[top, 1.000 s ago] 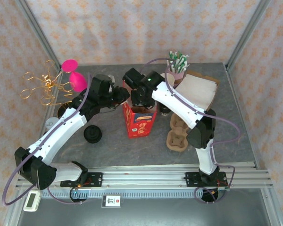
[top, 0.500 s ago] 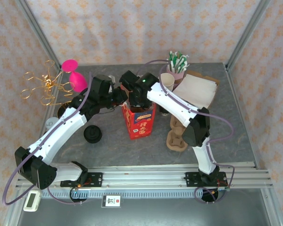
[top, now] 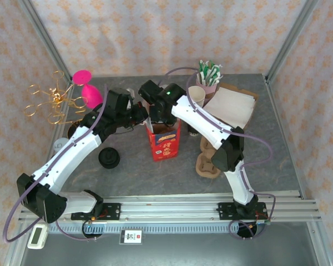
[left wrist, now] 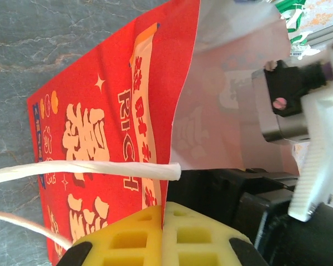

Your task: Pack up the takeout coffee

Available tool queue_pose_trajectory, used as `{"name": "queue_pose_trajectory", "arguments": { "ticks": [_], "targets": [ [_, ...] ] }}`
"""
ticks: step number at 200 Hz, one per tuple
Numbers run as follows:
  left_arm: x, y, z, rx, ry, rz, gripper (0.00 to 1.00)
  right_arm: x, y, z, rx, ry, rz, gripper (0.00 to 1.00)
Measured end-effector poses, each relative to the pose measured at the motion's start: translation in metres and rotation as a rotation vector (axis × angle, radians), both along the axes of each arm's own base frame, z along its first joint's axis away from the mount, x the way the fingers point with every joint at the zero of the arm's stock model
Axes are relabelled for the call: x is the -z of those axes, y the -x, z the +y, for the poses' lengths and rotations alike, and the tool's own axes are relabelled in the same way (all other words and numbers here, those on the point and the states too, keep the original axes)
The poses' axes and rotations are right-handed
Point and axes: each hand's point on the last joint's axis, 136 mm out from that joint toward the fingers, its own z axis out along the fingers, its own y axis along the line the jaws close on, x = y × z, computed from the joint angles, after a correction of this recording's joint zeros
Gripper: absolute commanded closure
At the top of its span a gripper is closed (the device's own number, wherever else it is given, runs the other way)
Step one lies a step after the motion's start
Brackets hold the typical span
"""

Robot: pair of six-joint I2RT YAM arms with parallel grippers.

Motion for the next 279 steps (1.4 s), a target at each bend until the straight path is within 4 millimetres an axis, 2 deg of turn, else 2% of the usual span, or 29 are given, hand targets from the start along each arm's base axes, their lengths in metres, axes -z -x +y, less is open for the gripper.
{"name": "queue_pose_trajectory", "arguments": {
  "ticks": [72, 100, 144, 178, 279],
  "targets": [
    [0.001, 0.0, 0.002, -0.01, -0.008, 0.002, 1.0, 0.003, 0.004, 0.002, -0.045, 0.013, 0.007, 0.68],
    [0.001, 0.0, 0.002, -0.01, -0.008, 0.003, 1.0, 0.013, 0.006, 0.0, -0.067, 0.04, 0.023, 0.7],
    [-0.001, 0.0, -0.001, -0.002, 0.011, 0.003, 1.0, 0.021, 0.002, -0.007, -0.078, 0.064, 0.035, 0.7],
    [0.002, -0.002, -0.003, 0.002, 0.014, 0.011, 1.0, 0.022, -0.002, -0.011, -0.068, 0.078, 0.024, 0.65],
    [0.005, -0.003, 0.001, -0.021, 0.0, 0.016, 1.0, 0.072, -0.013, -0.014, -0.047, 0.147, 0.071, 0.62]
  ]
}}
